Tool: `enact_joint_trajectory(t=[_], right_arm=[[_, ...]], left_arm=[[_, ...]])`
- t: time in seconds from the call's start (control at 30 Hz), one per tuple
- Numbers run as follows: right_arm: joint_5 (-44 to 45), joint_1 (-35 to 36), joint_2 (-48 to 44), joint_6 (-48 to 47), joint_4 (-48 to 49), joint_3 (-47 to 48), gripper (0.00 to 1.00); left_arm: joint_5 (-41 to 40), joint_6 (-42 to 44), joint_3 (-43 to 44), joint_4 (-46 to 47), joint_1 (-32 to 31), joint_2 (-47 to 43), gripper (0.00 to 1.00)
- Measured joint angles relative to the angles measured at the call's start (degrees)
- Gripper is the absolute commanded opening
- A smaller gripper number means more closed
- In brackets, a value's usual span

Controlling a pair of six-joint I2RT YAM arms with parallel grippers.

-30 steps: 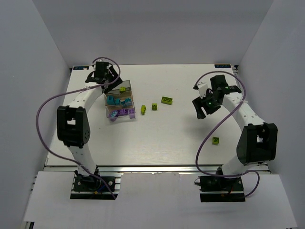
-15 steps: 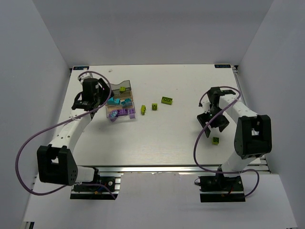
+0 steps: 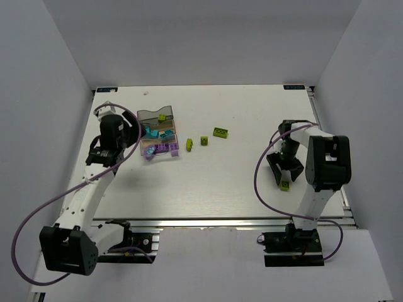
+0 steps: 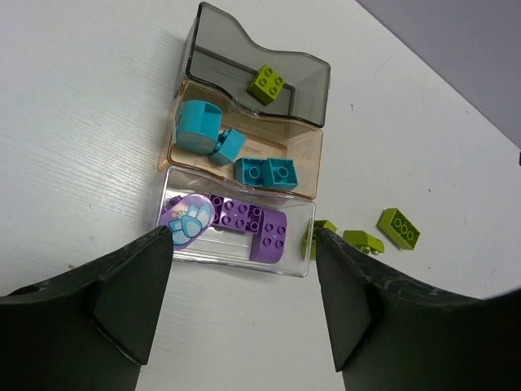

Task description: Sort the legos into containers by color

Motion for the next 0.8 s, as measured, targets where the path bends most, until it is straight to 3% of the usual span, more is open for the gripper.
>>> enact_joint_trajectory(t=[0.23,0.67,0.8], right_arm=[[-0.7,0.1,2.2,0.8,0.9,1.2,0.57],[-1.1,0.1,1.4,1.3,0.2,-1.9,0.56],[-1.2,0.1,0.8,1.2,-0.2,-3.1,0.46]], left_arm=[[-0.8,-0.5,-1.6,-2.5,0.0,-6.3,0.8],[-1.4,-2.3,-3.1,-5.9,0.0,-12.7,0.8],[-1.5,-2.6,-3.5,-6.9,0.0,-13.8,0.8]])
